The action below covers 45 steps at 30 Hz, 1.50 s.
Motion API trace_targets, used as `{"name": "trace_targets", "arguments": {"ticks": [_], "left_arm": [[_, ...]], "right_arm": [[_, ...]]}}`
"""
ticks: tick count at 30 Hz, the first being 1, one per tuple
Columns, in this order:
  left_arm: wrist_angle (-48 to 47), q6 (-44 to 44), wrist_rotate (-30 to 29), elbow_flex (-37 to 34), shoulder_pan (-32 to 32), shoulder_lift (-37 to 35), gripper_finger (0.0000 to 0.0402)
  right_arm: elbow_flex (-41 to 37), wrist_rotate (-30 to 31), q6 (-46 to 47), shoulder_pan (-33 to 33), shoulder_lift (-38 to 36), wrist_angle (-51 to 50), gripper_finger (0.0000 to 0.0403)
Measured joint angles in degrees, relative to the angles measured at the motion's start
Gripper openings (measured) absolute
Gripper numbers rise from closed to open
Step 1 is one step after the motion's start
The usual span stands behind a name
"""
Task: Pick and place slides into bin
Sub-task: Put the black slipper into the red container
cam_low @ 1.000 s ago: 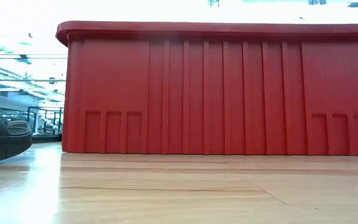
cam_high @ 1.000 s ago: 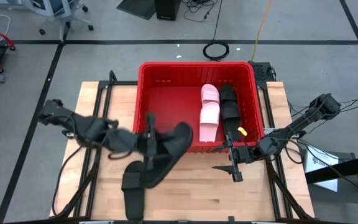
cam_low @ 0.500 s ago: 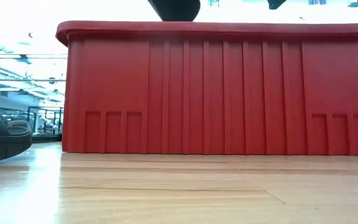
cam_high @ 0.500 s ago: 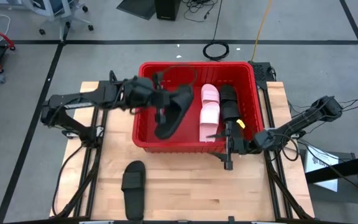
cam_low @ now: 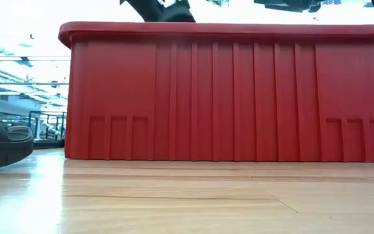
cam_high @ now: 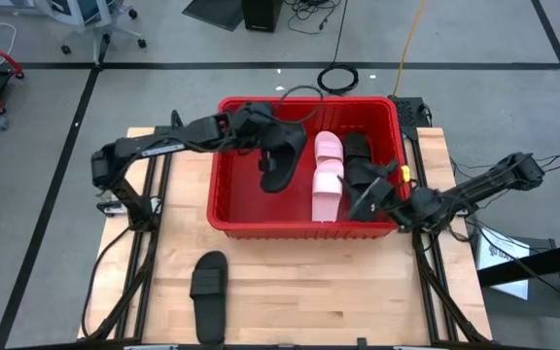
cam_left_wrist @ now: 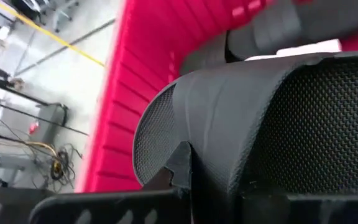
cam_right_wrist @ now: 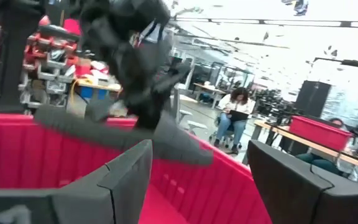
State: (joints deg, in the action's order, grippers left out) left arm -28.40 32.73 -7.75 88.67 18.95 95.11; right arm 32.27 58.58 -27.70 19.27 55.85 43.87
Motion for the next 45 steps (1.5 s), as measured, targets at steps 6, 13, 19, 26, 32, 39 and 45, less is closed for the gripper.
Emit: {"name": "trace_targets", "arguments": {"ticks": [6, 13, 19, 26, 32, 39, 45], "left_arm": [[6.7, 0.0, -2.6, 0.0, 0.9, 7.0, 0.0026], [13.8, -0.6, -9.6, 0.0, 1.3, 13.1, 0.0026], [16.0, -1.8, -11.8, 0.0, 1.6, 16.1, 0.0026], [16.0, 0.3, -13.0, 0.0, 3.1, 19.1, 0.0026], [16.5, 0.7, -11.6, 0.0, 4.6, 20.4, 0.0026], [16.8, 0.4, -10.6, 0.1, 5.3, 21.7, 0.0026], [17.0, -3.0, -10.8, 0.1, 4.6, 23.2, 0.0026]], "right_arm": [[0.0, -0.1, 0.0, -2.0, -4.8, -6.2, 0.0254], [0.0, -0.1, -0.8, -5.2, -6.9, -10.3, 0.0254], [0.0, -0.2, -3.6, -7.9, -7.4, -9.8, 0.0253], [0.0, -0.3, -6.1, -10.8, -8.5, -9.8, 0.0254], [0.0, -0.4, -7.0, -12.5, -8.6, -9.9, 0.0254], [0.0, -5.1, -6.1, -13.4, -8.6, -10.1, 0.0254], [0.0, -6.1, -5.7, -13.4, -8.4, -10.3, 0.0254]]}}
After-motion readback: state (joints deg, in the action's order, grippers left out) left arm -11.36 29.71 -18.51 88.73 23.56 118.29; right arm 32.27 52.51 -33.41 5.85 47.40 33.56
